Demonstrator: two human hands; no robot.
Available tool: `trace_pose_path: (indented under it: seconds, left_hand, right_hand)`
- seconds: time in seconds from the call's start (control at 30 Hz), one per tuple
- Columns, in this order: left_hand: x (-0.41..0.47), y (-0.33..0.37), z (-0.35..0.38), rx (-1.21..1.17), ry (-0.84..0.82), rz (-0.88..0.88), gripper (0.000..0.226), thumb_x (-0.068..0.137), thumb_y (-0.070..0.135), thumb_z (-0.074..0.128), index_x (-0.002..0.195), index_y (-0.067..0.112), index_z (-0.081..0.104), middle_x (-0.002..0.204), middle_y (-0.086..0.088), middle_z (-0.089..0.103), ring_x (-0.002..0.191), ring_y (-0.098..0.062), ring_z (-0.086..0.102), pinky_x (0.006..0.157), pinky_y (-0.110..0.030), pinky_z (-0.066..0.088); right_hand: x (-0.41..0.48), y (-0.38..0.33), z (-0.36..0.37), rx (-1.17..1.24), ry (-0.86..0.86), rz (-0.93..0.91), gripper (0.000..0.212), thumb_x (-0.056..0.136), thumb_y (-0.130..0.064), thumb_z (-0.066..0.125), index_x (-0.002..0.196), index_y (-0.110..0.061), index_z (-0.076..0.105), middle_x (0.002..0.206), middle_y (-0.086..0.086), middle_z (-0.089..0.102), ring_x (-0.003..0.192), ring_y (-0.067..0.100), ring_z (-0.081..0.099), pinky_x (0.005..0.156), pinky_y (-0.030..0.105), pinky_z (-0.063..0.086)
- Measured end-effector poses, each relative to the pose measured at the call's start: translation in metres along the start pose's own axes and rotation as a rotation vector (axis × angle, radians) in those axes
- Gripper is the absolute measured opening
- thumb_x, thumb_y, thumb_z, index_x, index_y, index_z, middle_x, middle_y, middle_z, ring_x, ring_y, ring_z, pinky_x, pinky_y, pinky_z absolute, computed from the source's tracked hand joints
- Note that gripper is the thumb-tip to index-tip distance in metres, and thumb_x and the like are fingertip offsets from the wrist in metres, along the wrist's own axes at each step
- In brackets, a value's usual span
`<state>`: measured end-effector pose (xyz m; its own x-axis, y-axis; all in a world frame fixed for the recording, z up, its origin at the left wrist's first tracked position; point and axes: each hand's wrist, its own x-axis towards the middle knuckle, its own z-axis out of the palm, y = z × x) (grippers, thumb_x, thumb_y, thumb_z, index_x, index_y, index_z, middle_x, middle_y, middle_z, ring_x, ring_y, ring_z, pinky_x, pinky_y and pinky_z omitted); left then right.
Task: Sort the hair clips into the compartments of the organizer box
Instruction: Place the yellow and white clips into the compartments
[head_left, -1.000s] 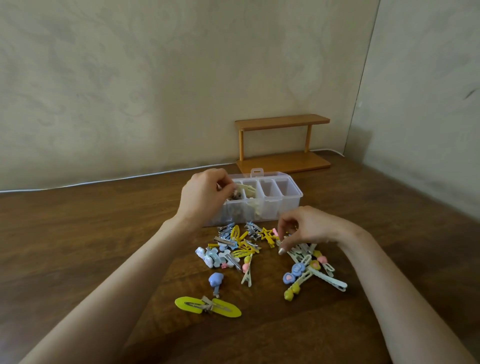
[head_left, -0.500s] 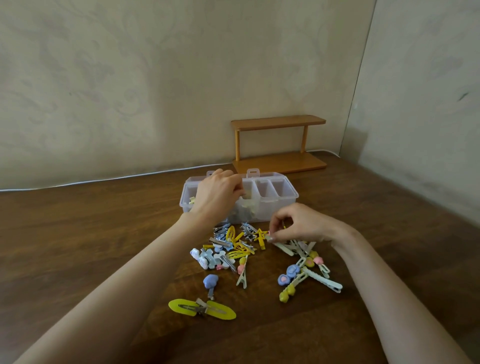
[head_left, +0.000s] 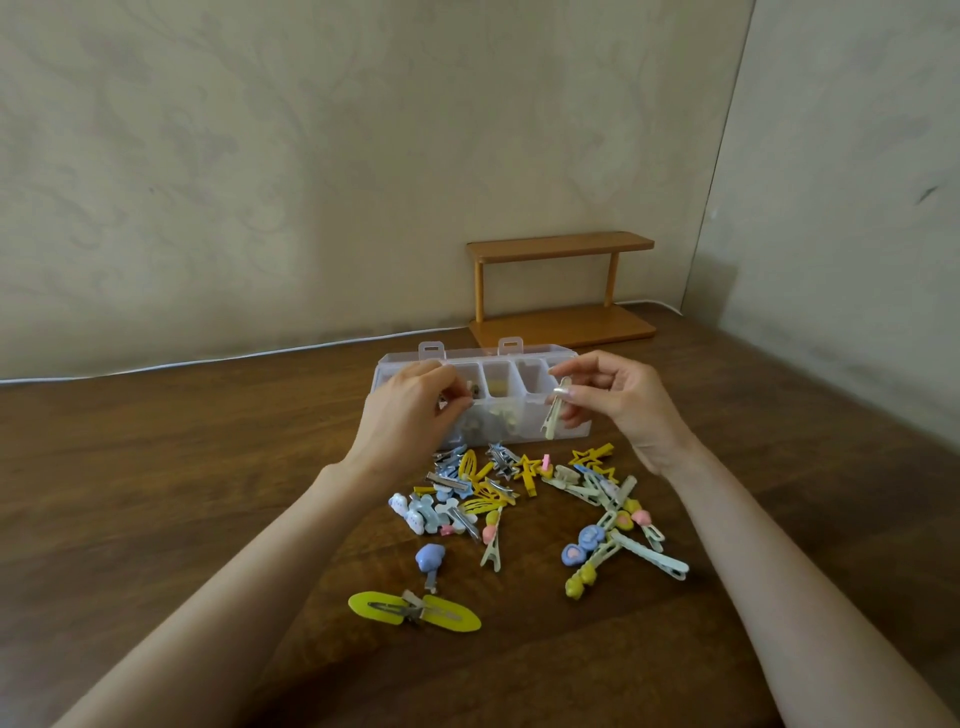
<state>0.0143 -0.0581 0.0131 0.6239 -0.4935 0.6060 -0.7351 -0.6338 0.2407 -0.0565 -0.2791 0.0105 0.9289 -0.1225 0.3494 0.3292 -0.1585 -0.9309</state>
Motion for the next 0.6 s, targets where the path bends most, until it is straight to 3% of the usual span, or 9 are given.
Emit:
trace_pose_path:
  seconds: [0.13, 0.27, 0.4, 0.47, 0.6]
  left_hand:
    - [0.0, 0.01, 0.002, -0.153, -0.09, 0.016, 0.014, 0.086, 0.026, 0.06, 0.092, 0.015, 0.064, 0.087, 0.006, 0.061, 0.076, -0.01, 0.054, 0.067, -0.031, 0.051]
    - [-0.002, 0.026, 0.005, -0.239, -0.169, -0.022, 0.023, 0.083, 0.036, 0.062, 0.098, 0.019, 0.062, 0.084, 0.015, 0.055, 0.076, -0.003, 0.051, 0.064, -0.017, 0.043]
    - [-0.003, 0.032, 0.007, -0.27, -0.113, -0.008, 0.017, 0.085, 0.031, 0.061, 0.091, 0.015, 0.064, 0.078, 0.011, 0.057, 0.069, -0.001, 0.05, 0.06, -0.017, 0.041]
    - [-0.002, 0.031, 0.005, -0.297, -0.078, -0.032, 0.018, 0.085, 0.029, 0.061, 0.091, 0.012, 0.064, 0.079, 0.008, 0.059, 0.068, -0.002, 0.052, 0.061, -0.017, 0.043]
    - [0.002, 0.023, 0.005, -0.305, 0.022, -0.076, 0.019, 0.083, 0.031, 0.063, 0.09, 0.014, 0.063, 0.079, 0.005, 0.062, 0.07, -0.006, 0.055, 0.061, -0.018, 0.045]
  right_hand:
    - [-0.001, 0.001, 0.002, 0.086, 0.014, 0.012, 0.011, 0.082, 0.002, 0.064, 0.09, -0.004, 0.067, 0.073, 0.011, 0.071, 0.066, 0.021, 0.069, 0.062, 0.026, 0.058]
    - [-0.003, 0.0, 0.007, 0.199, -0.047, 0.052, 0.014, 0.076, -0.006, 0.066, 0.089, -0.002, 0.066, 0.08, 0.018, 0.071, 0.072, 0.026, 0.071, 0.066, 0.029, 0.06]
    - [-0.002, 0.0, 0.009, 0.225, -0.074, 0.066, 0.014, 0.077, -0.005, 0.066, 0.09, -0.001, 0.065, 0.085, 0.022, 0.071, 0.076, 0.029, 0.071, 0.068, 0.031, 0.06]
    - [-0.002, 0.0, 0.006, 0.136, -0.066, 0.056, 0.009, 0.081, -0.001, 0.065, 0.09, -0.004, 0.066, 0.083, 0.018, 0.071, 0.073, 0.025, 0.07, 0.064, 0.03, 0.059]
    - [-0.002, -0.005, -0.007, -0.355, -0.15, 0.124, 0.007, 0.08, -0.011, 0.071, 0.083, -0.016, 0.066, 0.077, -0.001, 0.068, 0.067, 0.006, 0.062, 0.063, 0.023, 0.047]
